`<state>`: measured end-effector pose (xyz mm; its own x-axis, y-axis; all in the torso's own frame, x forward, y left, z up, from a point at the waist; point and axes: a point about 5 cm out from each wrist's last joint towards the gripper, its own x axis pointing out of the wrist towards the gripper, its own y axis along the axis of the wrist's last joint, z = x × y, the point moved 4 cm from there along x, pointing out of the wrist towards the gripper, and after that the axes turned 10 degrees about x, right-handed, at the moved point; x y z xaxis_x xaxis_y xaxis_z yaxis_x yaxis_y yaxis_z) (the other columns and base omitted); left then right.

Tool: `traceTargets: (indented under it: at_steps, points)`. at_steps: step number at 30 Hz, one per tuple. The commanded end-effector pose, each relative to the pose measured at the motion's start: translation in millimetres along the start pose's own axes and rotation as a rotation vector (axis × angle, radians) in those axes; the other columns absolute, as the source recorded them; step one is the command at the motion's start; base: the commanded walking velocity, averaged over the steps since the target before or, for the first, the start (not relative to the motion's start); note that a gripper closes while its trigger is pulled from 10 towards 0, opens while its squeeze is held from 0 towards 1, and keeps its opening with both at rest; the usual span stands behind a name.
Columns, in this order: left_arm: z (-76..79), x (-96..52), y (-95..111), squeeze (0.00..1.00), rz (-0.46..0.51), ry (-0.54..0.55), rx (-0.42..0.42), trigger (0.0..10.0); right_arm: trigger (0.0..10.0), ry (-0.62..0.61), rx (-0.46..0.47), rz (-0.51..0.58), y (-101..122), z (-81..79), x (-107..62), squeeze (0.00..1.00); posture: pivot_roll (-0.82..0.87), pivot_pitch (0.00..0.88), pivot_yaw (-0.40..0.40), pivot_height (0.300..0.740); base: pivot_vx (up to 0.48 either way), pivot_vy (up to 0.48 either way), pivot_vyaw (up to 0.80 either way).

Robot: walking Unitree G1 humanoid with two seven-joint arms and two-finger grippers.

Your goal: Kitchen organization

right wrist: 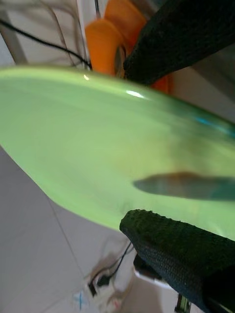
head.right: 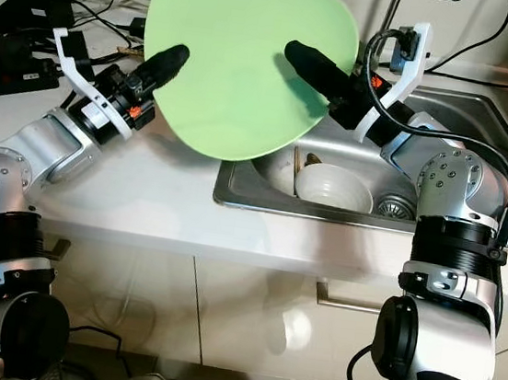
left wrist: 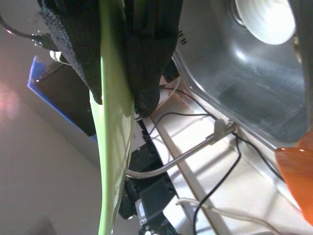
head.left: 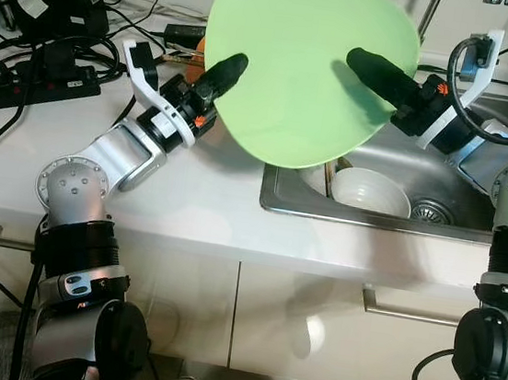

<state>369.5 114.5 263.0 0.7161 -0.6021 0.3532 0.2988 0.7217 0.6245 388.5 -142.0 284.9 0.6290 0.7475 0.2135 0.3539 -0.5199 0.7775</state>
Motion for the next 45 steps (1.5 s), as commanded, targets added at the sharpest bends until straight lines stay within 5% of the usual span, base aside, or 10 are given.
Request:
traceTargets:
  at_steps: [1, 4, 6, 7, 23, 45]
  points:
    - [14.8, 7.7, 1, 0.00, 0.003, -0.093, -0.006, 0.0, 10.0, 0.057, 0.003, -0.020, -3, -10.2, 4.2, 0.00, 0.04, 0.001, 0.025, 0.740, 0.000, 0.000, 0.00]
    - [14.5, 9.4, 1, 0.00, 0.004, -0.097, -0.010, 0.0, 10.0, 0.076, 0.012, -0.031, -6, -12.9, 4.3, 0.00, 0.03, 0.001, 0.024, 0.740, 0.000, 0.000, 0.00]
    - [14.8, 10.1, 0, 0.00, 0.005, -0.099, -0.013, 0.0, 9.0, 0.084, 0.018, -0.037, -7, -13.9, 3.5, 0.00, 0.03, 0.001, 0.023, 0.740, 0.000, 0.000, 0.00]
    - [14.5, 10.7, -1, 0.00, 0.003, -0.100, -0.014, 0.0, 0.0, 0.087, 0.022, -0.040, -7, -14.2, 3.4, 0.00, 0.03, 0.010, 0.021, 0.740, 0.000, 0.000, 0.00]
    - [1.3, 11.7, -6, 0.00, -0.046, -0.057, 0.032, 0.0, 0.0, 0.077, 0.054, -0.064, -18, -12.0, 1.2, 0.00, 0.03, 0.022, 0.042, 0.740, 0.000, 0.000, 0.00]
    - [2.8, 9.6, -2, 0.00, -0.098, -0.065, 0.081, 0.0, 0.0, 0.027, 0.074, -0.062, -32, -1.2, 5.9, 0.00, 0.07, 0.039, 0.068, 0.740, 0.000, 0.000, 0.00]
